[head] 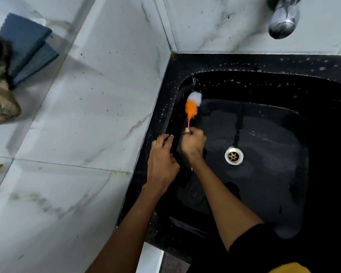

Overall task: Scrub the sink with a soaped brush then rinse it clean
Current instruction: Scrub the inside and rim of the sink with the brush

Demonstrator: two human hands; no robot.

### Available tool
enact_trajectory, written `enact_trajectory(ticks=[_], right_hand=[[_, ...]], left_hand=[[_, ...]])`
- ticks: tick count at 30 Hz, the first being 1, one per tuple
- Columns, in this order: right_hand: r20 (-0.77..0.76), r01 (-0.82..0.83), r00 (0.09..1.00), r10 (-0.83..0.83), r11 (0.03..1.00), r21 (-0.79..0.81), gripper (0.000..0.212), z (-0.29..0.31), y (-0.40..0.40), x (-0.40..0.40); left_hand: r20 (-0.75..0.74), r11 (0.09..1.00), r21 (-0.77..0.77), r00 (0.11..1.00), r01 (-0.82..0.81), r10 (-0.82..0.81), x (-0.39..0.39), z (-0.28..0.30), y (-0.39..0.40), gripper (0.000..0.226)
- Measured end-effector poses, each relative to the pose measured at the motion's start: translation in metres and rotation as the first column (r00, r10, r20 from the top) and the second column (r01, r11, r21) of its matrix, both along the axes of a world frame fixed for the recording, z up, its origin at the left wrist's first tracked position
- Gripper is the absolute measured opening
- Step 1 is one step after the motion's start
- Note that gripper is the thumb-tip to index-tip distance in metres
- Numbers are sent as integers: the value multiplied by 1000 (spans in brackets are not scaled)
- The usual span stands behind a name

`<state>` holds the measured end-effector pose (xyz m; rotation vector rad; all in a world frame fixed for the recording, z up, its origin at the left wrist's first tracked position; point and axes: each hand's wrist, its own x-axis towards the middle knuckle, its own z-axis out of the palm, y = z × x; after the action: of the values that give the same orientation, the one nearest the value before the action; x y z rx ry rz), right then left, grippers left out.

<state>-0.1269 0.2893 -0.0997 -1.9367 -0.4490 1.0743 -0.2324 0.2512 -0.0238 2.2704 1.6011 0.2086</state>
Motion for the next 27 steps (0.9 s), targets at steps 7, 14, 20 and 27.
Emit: enact_trajectory(ticks=[7, 14, 20, 27], right_hand=[[-285, 49, 957, -60, 998, -46, 22, 15, 7, 15], [-99, -125, 989, 110, 979, -160, 8, 43, 19, 27], [479, -506, 609, 633, 774, -380, 22, 104, 39, 125], [662, -254, 179, 727, 685, -683, 32, 106, 11, 259]], left_hand=[[14, 1000, 13, 1000, -11, 11, 1, -3, 2, 65], [-9, 999, 24, 1000, -30, 30, 7, -6, -1, 65], [-2, 997, 37, 998, -65, 65, 7, -9, -1, 60], [-50, 985, 45, 984, -169, 171, 24, -11, -10, 59]])
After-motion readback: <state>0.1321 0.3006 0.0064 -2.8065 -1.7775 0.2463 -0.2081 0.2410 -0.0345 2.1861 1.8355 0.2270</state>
